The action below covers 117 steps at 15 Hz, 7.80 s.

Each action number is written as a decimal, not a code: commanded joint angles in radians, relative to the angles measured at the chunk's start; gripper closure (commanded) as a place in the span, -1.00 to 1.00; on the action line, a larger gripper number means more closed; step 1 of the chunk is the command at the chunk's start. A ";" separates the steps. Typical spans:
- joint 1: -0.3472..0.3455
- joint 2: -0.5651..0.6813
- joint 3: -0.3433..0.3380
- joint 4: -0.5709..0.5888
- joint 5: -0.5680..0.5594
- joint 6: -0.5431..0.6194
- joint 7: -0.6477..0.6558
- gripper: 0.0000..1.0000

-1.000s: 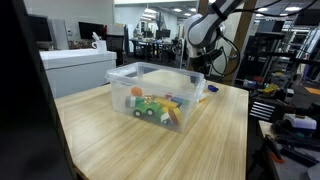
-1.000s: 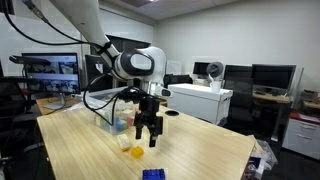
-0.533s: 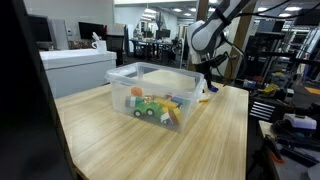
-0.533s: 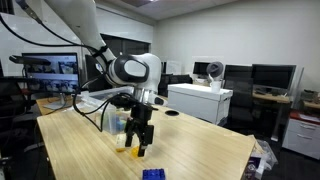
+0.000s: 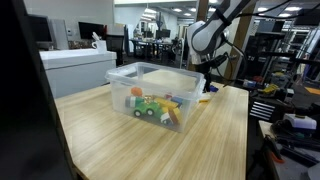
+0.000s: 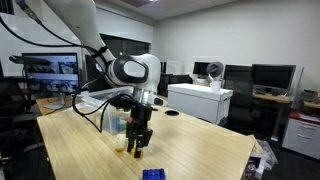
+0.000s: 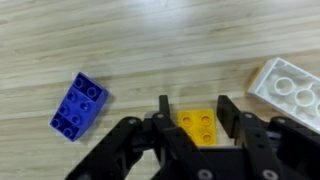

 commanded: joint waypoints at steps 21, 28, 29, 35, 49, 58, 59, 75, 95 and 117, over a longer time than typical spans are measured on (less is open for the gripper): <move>0.152 -0.454 0.169 -0.086 0.383 -0.079 -0.258 -0.36; 0.046 -0.330 0.033 -0.051 0.236 -0.011 -0.176 -1.00; 0.025 -0.311 0.010 -0.048 0.204 0.000 -0.158 -1.00; -0.065 -0.169 -0.099 -0.032 0.035 0.068 0.041 -1.00; -0.066 0.159 -0.130 0.132 0.034 0.099 0.271 -0.34; -0.054 0.066 -0.136 0.088 0.017 0.055 0.252 0.67; -0.053 0.041 -0.129 0.096 0.029 0.051 0.250 0.70; 0.202 -0.519 0.183 -0.187 0.385 0.046 -0.084 -0.20; 0.091 -0.336 0.064 -0.058 0.287 0.067 -0.056 -1.00; -0.095 -0.052 -0.198 0.042 -0.085 0.083 0.317 -1.00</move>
